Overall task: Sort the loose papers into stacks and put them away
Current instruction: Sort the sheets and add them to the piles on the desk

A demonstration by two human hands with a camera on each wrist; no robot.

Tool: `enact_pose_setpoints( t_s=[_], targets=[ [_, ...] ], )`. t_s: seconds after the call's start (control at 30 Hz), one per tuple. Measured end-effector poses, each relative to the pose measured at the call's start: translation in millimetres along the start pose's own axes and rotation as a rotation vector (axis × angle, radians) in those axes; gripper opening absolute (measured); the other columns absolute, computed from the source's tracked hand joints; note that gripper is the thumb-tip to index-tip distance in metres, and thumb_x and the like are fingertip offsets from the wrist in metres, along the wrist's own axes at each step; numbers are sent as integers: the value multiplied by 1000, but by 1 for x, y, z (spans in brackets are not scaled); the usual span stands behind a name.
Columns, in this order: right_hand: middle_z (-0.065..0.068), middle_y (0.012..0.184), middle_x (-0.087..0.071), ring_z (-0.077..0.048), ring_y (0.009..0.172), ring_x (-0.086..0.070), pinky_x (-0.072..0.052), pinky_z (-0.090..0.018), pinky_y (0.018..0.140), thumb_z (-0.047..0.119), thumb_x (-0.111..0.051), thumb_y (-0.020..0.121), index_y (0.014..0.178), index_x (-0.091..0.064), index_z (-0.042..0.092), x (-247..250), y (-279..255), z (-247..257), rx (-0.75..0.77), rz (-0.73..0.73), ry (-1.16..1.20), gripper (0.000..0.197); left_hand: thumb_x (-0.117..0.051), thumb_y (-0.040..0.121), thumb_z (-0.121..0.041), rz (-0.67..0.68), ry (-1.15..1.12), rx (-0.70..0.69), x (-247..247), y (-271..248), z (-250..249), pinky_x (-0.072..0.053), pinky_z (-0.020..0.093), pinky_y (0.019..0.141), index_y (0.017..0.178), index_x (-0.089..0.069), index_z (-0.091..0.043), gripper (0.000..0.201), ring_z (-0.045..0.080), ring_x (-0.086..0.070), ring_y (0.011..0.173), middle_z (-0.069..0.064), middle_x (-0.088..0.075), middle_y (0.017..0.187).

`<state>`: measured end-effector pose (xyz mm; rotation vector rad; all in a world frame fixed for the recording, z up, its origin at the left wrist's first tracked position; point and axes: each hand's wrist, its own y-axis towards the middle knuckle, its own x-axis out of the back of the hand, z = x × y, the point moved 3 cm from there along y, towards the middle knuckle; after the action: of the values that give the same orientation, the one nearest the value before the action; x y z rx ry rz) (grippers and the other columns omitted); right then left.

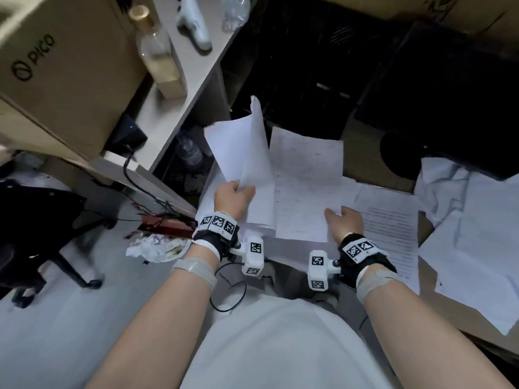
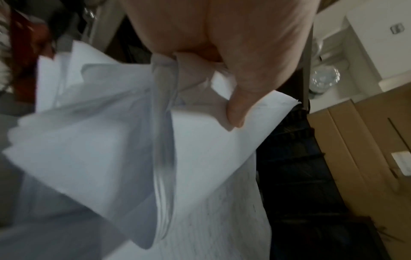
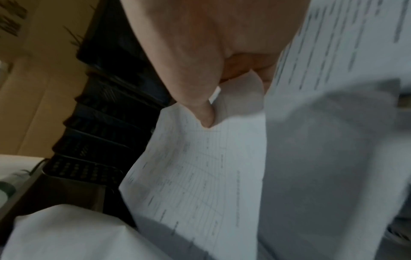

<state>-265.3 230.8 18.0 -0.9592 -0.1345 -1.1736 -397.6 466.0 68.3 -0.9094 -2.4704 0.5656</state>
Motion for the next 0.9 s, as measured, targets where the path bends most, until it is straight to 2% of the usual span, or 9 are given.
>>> enact_pose_setpoints(
  t_s=[0.1,0.23,0.33,0.4,0.5,0.63,0.73,0.8,0.9],
  targets=[
    [-6,112,-67,-26,102,-64,-48,-35,88,47,-54,75,119,-65,3,-57,15,-13,-36,139,16,63,-68,73,-22,-79,35,-33,34,5,9,-37,20,56,54,-55,-13,25,10,-41,55,-9,-46,55],
    [-9,107,-60,-23,94,-56,-42,-30,83,28,-56,91,103,-61,8,-112,8,-3,-59,222,-21,24,-68,74,-22,-134,41,-14,61,8,28,-39,26,61,64,-62,-2,23,12,-45,63,0,-51,64],
    [-18,132,-58,-36,117,-57,-39,-30,88,20,-53,96,129,-56,-1,-137,8,4,-80,232,-39,39,-67,73,-30,-144,86,-5,75,9,43,-38,28,60,71,-60,7,37,13,-45,63,1,-52,65],
    [-19,125,-60,-37,113,-58,-39,-29,83,20,-52,93,127,-54,-4,-150,6,10,-82,281,-40,41,-68,78,-30,-133,120,-28,79,11,51,-34,28,58,69,-55,8,41,13,-43,61,3,-48,63],
    [-14,116,-55,-33,105,-59,-47,-35,83,24,-58,91,134,-46,-2,-160,2,16,-95,392,-85,51,-66,88,-31,-92,136,-61,75,12,57,-27,28,55,61,-49,-5,41,13,-35,55,1,-38,58],
    [-11,127,-54,-37,122,-56,-46,-37,90,34,-64,76,133,-44,8,-142,0,19,-96,389,-80,66,-59,97,-31,-82,116,-117,63,14,53,-17,31,54,58,-34,-21,48,11,-23,52,-5,-26,56],
    [-7,152,-41,-29,137,-43,-38,-38,109,28,-63,92,152,-32,13,-120,-5,25,17,323,-34,69,-56,100,-28,-65,62,-142,52,16,51,-17,32,56,59,-27,-24,50,11,-21,54,-6,-22,57],
    [-1,144,-52,-23,130,-51,-43,-38,107,32,-62,95,145,-46,15,-112,-12,35,67,378,122,56,-55,100,-27,-48,87,-165,44,18,46,-19,32,56,60,-27,-23,49,11,-22,56,-7,-23,58],
    [5,115,-69,-12,106,-67,-53,-27,82,48,-59,95,126,-62,18,-99,-26,52,31,514,313,43,-53,100,-28,-30,139,-192,31,16,41,-20,32,57,61,-28,-23,47,13,-23,60,-6,-24,60]
  ],
)
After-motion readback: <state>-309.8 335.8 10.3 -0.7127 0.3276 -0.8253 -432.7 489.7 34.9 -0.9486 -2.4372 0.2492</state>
